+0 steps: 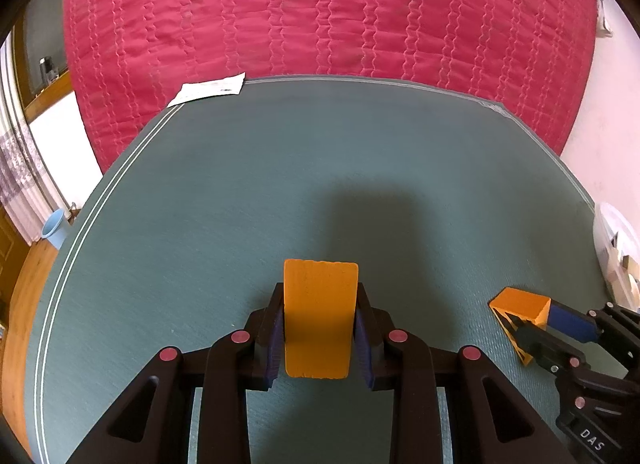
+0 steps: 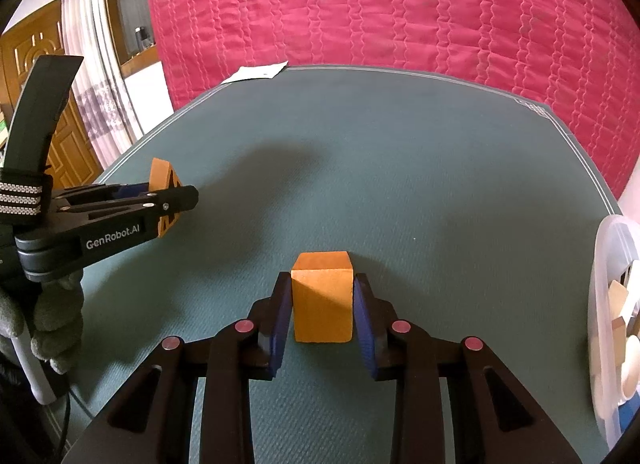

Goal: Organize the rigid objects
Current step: 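Carry the orange triangle into the basin and open the right gripper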

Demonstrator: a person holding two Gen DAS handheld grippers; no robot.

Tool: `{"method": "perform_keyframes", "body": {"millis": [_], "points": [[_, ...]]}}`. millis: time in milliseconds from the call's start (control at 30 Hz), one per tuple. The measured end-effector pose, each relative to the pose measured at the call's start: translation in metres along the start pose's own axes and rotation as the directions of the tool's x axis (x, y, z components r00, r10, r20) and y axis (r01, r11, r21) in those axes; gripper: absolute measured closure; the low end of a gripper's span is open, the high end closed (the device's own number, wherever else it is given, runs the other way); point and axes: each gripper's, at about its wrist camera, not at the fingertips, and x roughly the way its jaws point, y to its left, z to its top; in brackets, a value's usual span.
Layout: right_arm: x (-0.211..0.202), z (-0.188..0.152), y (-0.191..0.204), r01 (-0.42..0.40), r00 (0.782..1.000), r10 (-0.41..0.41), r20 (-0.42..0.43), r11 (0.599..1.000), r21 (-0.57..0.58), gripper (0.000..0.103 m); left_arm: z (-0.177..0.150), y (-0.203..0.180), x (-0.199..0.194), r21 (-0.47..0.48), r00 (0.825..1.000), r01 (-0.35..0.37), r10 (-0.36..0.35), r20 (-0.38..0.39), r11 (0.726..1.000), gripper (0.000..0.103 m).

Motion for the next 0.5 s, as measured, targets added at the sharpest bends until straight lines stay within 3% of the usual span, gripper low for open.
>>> {"method": "perform_keyframes", "body": {"millis": [500], "points": [[-0.0002,0.0017,-0.0011,0.004,1.000,-0.004,-0.009,1.000,-0.001,0.071,-0.0027,-0.0057,0.0018,0.022,1.000,0.009,-0.009,-0.008,1.000,0.071]]}}
